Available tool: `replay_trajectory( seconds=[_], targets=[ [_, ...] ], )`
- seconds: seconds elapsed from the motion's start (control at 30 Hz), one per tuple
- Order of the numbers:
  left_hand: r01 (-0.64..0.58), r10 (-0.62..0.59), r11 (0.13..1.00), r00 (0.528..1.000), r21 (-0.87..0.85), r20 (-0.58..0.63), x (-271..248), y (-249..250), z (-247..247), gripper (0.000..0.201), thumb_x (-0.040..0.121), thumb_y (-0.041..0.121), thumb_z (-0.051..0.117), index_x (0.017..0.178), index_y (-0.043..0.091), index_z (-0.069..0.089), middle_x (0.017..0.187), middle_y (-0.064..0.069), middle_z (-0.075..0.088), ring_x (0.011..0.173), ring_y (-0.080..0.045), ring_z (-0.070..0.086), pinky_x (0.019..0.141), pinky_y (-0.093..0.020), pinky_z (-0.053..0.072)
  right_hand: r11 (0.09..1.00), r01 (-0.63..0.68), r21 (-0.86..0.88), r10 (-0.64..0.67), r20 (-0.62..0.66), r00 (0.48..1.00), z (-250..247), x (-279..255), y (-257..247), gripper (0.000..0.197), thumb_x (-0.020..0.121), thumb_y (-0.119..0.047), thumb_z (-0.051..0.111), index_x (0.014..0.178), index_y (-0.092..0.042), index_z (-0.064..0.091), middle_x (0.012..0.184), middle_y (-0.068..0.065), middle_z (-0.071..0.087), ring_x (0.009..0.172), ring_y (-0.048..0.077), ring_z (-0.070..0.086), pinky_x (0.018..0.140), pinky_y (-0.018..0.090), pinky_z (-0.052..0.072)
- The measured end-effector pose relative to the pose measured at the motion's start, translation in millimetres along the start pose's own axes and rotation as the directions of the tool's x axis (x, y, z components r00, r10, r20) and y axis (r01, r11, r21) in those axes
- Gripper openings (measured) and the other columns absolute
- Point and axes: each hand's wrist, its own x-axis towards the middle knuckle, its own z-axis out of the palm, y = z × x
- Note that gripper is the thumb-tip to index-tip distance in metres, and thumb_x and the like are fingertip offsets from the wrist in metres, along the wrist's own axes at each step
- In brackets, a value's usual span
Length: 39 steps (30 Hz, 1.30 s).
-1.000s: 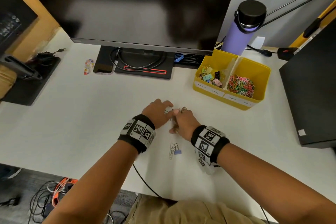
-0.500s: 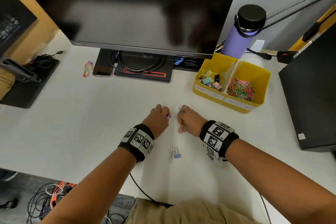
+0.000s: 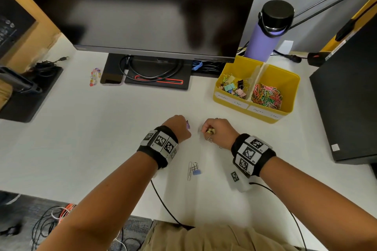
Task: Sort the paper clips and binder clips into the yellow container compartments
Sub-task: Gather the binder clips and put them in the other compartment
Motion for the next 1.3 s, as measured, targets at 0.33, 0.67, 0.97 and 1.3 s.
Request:
replay_trajectory(
  seconds=[0.33,0.67,0.97,1.3],
  targets=[
    [0.052,0.098,0.546,0.987,-0.836,0.126,-0.6,13.4,-44.2,0.027,0.095,0.019,0.043,0.069,0.018,0.050,0.058,0.002,0.042,0.040,-0.003,0.034,0.035,-0.010,0.026,0.956,0.070,0.286,0.070,-0.452,0.889,-94.7,2.0,-21.3,0.016,0.086,0.003,0.055,0.077,-0.011,0.058,0.079,-0.005,0.056,0.073,0.011,0.057,0.055,0.014,0.052],
    [-0.155,0.186,0.793,0.982,-0.589,-0.007,57.4,142.3,-90.3,0.028,0.093,0.020,0.045,0.067,0.012,0.052,0.077,-0.011,0.054,0.056,-0.019,0.056,0.054,-0.022,0.048,0.896,-0.117,0.428,0.297,-0.384,0.874,-146.8,44.9,-5.5,0.044,0.097,-0.037,0.032,0.124,-0.007,0.047,0.107,0.008,0.052,0.105,0.025,0.052,0.104,0.048,0.041],
    [-0.539,0.480,0.824,0.827,-0.175,-0.292,-17.8,39.2,-59.8,0.023,0.083,0.006,0.064,0.104,0.013,0.068,0.098,-0.002,0.067,0.076,-0.014,0.060,0.071,-0.012,0.047,0.954,0.298,-0.002,-0.291,-0.228,0.929,-57.6,-55.6,3.1,0.015,0.084,-0.005,0.060,0.094,-0.011,0.069,0.083,0.001,0.058,0.069,-0.001,0.048,0.067,0.005,0.037],
    [-0.209,0.208,0.974,0.978,-0.091,-0.027,-85.7,-39.6,61.1,0.028,0.076,0.036,0.070,0.101,0.025,0.061,0.079,0.016,0.048,0.069,-0.005,0.046,0.067,-0.019,0.041,0.804,0.498,-0.325,-0.371,0.381,0.847,34.7,-74.4,24.9,0.029,0.088,-0.017,0.054,0.116,-0.015,0.061,0.092,0.018,0.059,0.076,0.032,0.059,0.068,0.033,0.049]
  ],
)
